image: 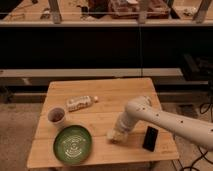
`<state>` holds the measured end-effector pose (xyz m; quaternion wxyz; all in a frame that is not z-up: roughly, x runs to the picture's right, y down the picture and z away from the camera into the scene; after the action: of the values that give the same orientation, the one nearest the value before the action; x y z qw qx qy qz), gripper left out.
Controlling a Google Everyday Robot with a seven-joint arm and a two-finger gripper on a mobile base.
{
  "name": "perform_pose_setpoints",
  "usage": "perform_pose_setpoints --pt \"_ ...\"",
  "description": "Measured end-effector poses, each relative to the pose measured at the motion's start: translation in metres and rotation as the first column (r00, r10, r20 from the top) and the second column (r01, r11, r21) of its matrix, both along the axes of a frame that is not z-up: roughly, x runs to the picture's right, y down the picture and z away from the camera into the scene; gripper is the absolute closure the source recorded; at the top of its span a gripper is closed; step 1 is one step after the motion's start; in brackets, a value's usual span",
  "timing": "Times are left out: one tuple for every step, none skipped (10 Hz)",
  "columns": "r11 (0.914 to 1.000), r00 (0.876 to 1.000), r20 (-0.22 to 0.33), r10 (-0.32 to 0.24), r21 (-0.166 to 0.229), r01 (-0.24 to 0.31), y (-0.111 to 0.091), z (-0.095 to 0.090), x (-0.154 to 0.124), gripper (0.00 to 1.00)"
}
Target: Wipe the white sponge on the table
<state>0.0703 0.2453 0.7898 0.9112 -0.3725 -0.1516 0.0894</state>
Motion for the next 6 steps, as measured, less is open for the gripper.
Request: perform_pose_setpoints --pt "0.9999 1.000 -0.019 0.012 -0.003 -0.012 0.001 0.001 0.012 0.97" --pt "0.9991 0.998 -0.053 0.043 0.007 -0.043 -0.003 0.000 0.032 0.97" --pt "0.9975 0.995 -0.075 0.069 0.015 -0.068 -0.007 -0.003 0.046 0.97" --pt "0.9953 0.991 -0.094 0.095 0.028 -0.092 -0.012 -0.006 0.060 0.97" --pt "0.9885 0.981 -0.129 0.145 0.063 -0.137 -0.023 -0.012 0.086 0.97" --pt "0.9837 0.974 -0.146 0.170 0.085 -0.159 -0.033 -0.015 0.096 0.97"
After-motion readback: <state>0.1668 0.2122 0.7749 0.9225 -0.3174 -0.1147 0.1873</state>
